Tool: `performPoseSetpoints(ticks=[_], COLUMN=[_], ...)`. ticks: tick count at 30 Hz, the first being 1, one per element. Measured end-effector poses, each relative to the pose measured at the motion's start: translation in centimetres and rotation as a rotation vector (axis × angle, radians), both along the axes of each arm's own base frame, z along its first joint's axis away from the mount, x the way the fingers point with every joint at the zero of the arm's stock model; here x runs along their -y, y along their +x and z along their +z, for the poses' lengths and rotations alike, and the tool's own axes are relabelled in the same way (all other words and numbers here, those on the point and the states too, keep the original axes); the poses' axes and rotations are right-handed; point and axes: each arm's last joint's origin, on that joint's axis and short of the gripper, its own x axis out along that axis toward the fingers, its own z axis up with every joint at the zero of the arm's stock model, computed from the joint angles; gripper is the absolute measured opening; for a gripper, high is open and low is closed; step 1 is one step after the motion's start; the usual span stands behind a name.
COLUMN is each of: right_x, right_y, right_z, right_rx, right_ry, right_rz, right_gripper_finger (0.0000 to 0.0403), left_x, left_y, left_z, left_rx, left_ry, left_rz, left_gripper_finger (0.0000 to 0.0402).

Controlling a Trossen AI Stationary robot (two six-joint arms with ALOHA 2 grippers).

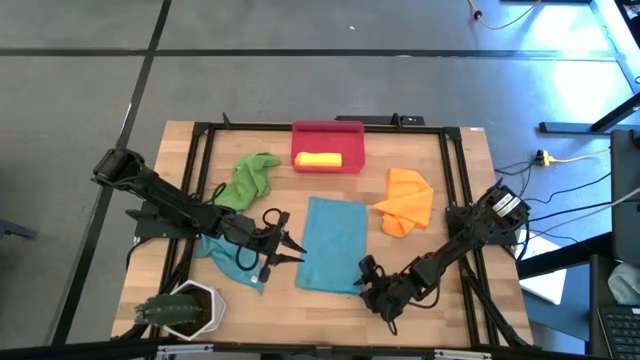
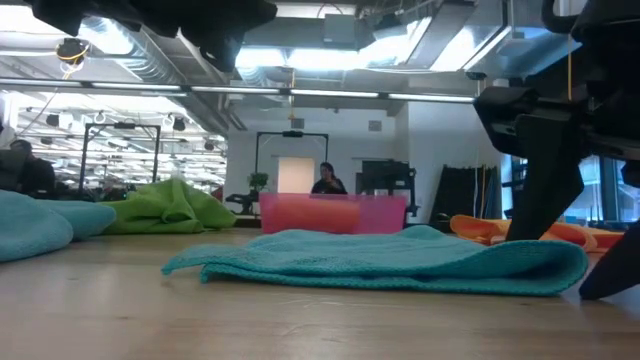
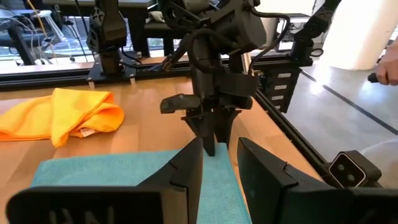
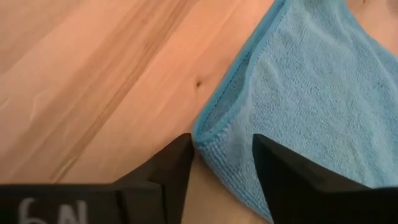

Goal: Roll microfiber towels into tight, uniform cylinder then place into a basket
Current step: Roll the left blue microfiber cloth

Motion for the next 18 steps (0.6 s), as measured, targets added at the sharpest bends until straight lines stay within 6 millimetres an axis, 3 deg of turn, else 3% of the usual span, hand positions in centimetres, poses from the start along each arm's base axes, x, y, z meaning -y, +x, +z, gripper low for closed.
performPoseSetpoints(ticks=[7,12,18], right_x=[-0.1,0.1,0.4], right_y=[0.2,0.3,0.5], right_z=[0.0,0.1,0.3], right_rx=[0.017,0.058,0.081], right_ry=[0.023,0.067,0.166], right_rz=[-0.01,-0.141,-0.281], right_gripper_finger=[0.0085,0.0014,0.0016], left_x=[0.0,0.0,0.2], left_y=[0.0,-0.2,-0.2], left_z=[0.0,-0.7,-1.6], left_rx=[-0.004,-0.07,-0.143], left_ry=[0.002,0.004,0.004], left_rz=[0.001,0.006,-0.003], left_gripper_finger=[0.0092,0.0092,0.0092])
